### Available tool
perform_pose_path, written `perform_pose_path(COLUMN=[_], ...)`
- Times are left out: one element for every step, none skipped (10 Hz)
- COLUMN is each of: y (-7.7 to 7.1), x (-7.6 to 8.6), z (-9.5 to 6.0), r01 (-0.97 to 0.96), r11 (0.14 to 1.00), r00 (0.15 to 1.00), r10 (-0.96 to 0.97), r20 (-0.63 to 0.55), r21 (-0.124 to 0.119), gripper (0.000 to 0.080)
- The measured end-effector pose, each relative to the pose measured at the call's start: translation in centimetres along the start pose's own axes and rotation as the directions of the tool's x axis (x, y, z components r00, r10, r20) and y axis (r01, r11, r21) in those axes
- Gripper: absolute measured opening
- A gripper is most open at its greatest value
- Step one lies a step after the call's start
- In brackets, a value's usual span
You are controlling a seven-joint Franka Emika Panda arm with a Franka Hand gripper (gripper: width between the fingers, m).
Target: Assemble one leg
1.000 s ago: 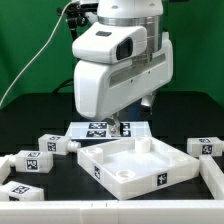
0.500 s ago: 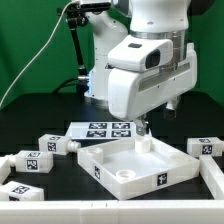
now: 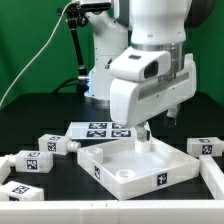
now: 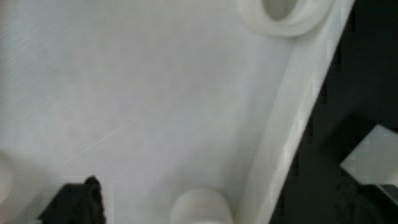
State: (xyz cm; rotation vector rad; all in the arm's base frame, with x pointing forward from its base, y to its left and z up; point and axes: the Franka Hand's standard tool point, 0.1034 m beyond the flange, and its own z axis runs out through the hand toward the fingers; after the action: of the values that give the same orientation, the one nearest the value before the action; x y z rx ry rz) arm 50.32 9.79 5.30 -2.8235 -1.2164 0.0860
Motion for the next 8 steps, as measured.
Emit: perform_pose_path(y=[-0.6,-0.9,-1.1,-1.2,-1.3,-1.3,-1.3,-1.2], x=[-0.2,-0.5,-0.9,-0.9,-0.9,-0.8,-0.7,-0.6], z=[1.1,2.3,3.4,4.1,4.5,4.5,4.4,4.2], r01=[0.003,0.003,-0.001,-0.003,-0.001,0.000,0.000,0.000], r11=[1.000,1.000,1.000,1.000,1.000,1.000,1.000,1.000], r00=[1.000,1.000,1.000,1.000,1.000,1.000,1.000,1.000], r10=[-0.003,-0.003,0.001,0.003,0.001,0.000,0.000,0.000], r20=[-0.009,-0.012,-0.004,-0.007,-0.011,-0.014,-0.015,-0.017], r21=[-0.001,0.003,0.015,0.017,0.017,0.014,0.013,0.011], gripper=[0.0650,0.0650,0.0650,0.0650,0.0650,0.0650,0.0650,0.0524])
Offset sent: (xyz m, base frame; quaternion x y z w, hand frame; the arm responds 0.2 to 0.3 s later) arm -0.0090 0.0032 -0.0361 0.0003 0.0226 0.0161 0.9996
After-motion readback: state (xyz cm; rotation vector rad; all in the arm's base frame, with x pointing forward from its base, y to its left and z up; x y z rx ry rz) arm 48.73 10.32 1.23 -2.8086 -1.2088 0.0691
